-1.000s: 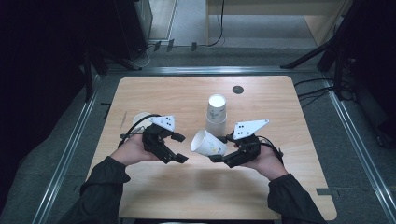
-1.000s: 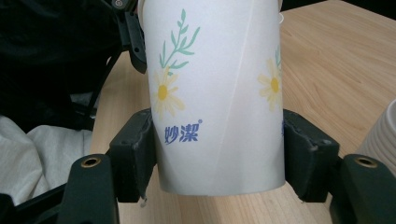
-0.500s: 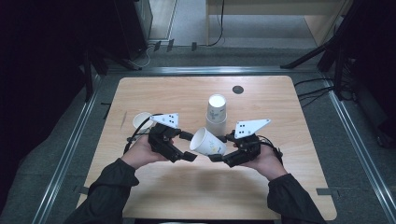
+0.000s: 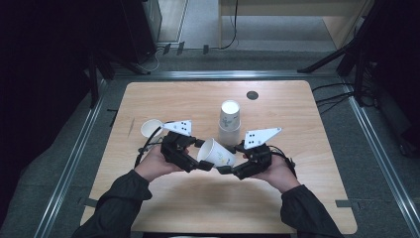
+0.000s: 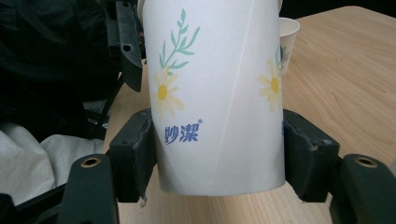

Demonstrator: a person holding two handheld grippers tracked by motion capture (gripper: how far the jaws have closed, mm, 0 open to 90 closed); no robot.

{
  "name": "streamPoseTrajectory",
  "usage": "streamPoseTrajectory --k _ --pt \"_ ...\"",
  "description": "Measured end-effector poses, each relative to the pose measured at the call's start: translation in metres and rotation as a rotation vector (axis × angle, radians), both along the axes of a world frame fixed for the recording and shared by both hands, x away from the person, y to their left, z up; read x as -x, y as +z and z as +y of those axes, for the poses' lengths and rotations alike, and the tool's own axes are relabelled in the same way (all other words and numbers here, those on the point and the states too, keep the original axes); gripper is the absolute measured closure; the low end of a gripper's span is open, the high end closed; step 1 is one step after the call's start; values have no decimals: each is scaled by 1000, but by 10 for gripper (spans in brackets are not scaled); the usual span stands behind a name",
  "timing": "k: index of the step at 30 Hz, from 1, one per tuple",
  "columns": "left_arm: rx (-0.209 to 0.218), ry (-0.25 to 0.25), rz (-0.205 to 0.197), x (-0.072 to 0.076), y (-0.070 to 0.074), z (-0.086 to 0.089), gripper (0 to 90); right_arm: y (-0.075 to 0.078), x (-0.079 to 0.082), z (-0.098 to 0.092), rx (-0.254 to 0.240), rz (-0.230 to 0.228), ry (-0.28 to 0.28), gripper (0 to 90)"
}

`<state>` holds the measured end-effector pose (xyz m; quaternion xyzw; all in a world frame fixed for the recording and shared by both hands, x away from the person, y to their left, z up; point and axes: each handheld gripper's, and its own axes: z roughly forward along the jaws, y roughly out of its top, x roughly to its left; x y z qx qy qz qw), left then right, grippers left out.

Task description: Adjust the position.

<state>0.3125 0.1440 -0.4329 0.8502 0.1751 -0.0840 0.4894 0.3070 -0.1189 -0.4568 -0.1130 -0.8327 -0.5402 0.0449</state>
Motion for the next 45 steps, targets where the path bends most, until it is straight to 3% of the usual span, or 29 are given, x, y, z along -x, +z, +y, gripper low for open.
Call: streamPoseTrajectory --k 20,36,40,45 --pt "-1 0 -14 1 -2 -1 236 -4 0 5 15 34 13 343" --pt "-4 2 -25 2 0 1 250 -3 0 4 31 31 10 301" --pt "4 12 -20 1 1 5 250 -5 -2 5 57 57 15 240" --pt "0 13 -27 2 4 9 251 -8 -1 8 91 53 16 233"
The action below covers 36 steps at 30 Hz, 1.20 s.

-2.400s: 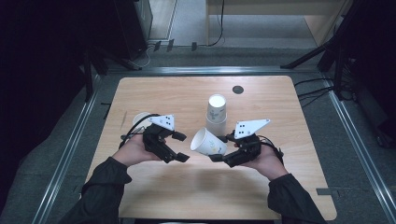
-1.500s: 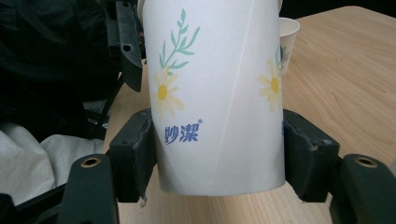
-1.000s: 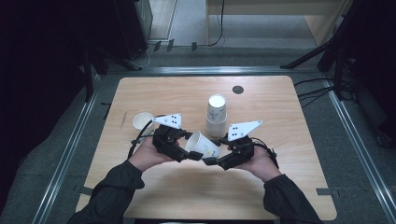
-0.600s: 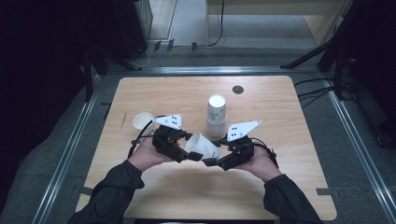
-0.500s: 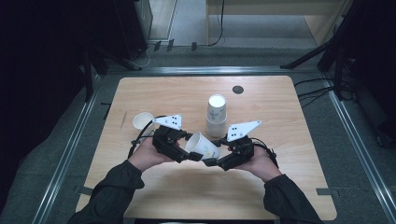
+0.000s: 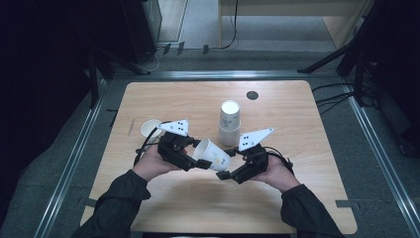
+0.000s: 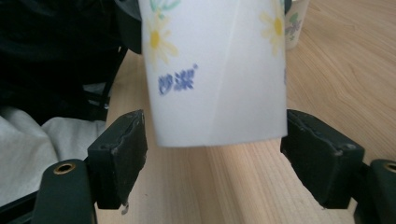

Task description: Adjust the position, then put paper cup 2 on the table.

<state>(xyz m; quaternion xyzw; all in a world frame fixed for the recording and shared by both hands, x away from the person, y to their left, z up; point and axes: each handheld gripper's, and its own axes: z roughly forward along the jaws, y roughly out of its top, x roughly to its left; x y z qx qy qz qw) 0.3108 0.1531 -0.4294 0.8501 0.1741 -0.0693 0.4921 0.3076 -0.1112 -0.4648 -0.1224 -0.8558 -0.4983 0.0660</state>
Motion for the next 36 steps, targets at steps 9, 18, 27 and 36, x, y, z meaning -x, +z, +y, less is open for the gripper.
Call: streamPoseTrajectory --k 9,18,27,36 --pt "-40 31 -30 1 6 9 252 -7 1 -3 30 -43 -51 232" --pt "-37 48 -12 -2 14 25 252 -16 -4 -7 100 -74 -104 225" --pt "-84 53 -6 -4 16 39 252 -18 -10 -14 157 -94 -182 239" --pt "-149 72 -5 -8 11 56 251 -15 -9 -24 119 -88 -205 234"
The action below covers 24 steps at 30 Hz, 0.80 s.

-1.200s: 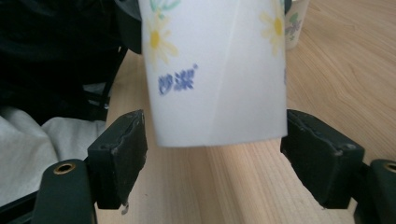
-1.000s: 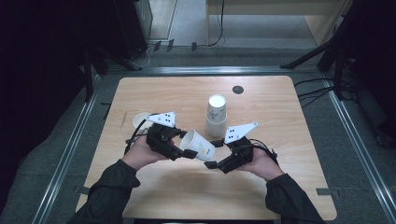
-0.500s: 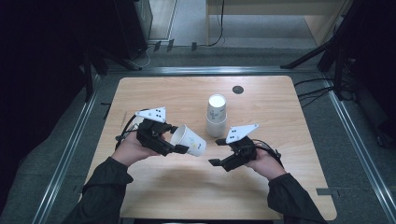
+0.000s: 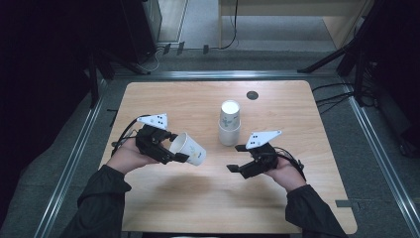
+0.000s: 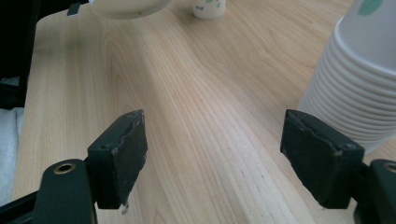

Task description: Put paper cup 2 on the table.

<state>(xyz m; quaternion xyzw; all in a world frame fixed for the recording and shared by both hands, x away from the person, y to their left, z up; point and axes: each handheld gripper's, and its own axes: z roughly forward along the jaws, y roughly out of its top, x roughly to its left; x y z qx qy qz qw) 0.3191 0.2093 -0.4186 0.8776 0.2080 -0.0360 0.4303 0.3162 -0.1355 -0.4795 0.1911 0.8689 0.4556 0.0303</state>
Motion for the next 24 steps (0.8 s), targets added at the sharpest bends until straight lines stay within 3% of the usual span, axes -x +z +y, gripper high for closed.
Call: streamPoseTrajectory --k 11,14,24 --pt "-36 40 2 3 -4 28 251 7 -3 -14 -21 -32 -61 234" --pt "-68 62 -13 4 -5 35 250 8 -3 -15 -20 -34 -65 234" --pt "-133 115 -2 11 -8 60 250 8 -5 -20 -4 -30 -70 234"
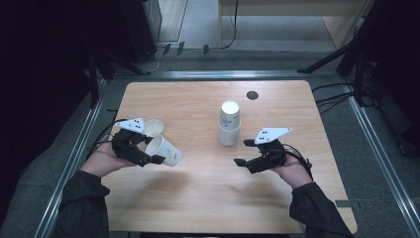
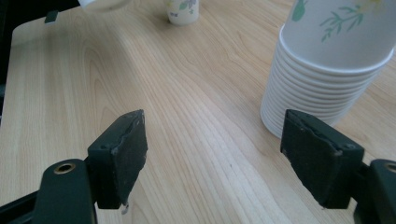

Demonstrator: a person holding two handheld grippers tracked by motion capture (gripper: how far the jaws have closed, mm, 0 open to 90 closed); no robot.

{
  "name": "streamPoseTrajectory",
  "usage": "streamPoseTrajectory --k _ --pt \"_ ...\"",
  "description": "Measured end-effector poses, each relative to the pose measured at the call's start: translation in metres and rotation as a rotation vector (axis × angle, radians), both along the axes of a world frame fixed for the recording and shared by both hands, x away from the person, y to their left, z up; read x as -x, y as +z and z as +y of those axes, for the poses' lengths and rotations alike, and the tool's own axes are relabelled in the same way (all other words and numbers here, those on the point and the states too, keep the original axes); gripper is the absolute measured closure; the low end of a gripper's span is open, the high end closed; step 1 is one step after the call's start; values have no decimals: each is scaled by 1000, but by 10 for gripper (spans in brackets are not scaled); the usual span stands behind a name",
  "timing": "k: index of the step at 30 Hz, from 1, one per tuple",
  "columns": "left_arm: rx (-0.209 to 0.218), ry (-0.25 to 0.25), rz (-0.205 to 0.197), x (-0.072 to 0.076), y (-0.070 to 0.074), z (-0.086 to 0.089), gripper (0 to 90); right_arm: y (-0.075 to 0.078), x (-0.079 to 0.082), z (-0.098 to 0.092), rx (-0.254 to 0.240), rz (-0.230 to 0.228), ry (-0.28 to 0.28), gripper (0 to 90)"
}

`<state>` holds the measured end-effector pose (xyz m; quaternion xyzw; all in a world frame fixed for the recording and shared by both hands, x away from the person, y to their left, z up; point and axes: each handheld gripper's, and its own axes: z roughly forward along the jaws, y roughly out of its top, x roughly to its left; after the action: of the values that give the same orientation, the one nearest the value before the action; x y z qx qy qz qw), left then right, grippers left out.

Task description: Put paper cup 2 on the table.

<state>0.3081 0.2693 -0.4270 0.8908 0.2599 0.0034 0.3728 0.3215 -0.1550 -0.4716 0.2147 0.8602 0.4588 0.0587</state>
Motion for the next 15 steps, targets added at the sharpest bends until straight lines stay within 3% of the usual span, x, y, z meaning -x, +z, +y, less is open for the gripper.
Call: streamPoseTrajectory --k 10,15 --pt "-122 52 19 2 -8 17 250 -1 -6 -5 3 9 -23 234" --pt "-219 88 29 -1 -17 20 251 -4 -9 -1 33 7 -22 231"
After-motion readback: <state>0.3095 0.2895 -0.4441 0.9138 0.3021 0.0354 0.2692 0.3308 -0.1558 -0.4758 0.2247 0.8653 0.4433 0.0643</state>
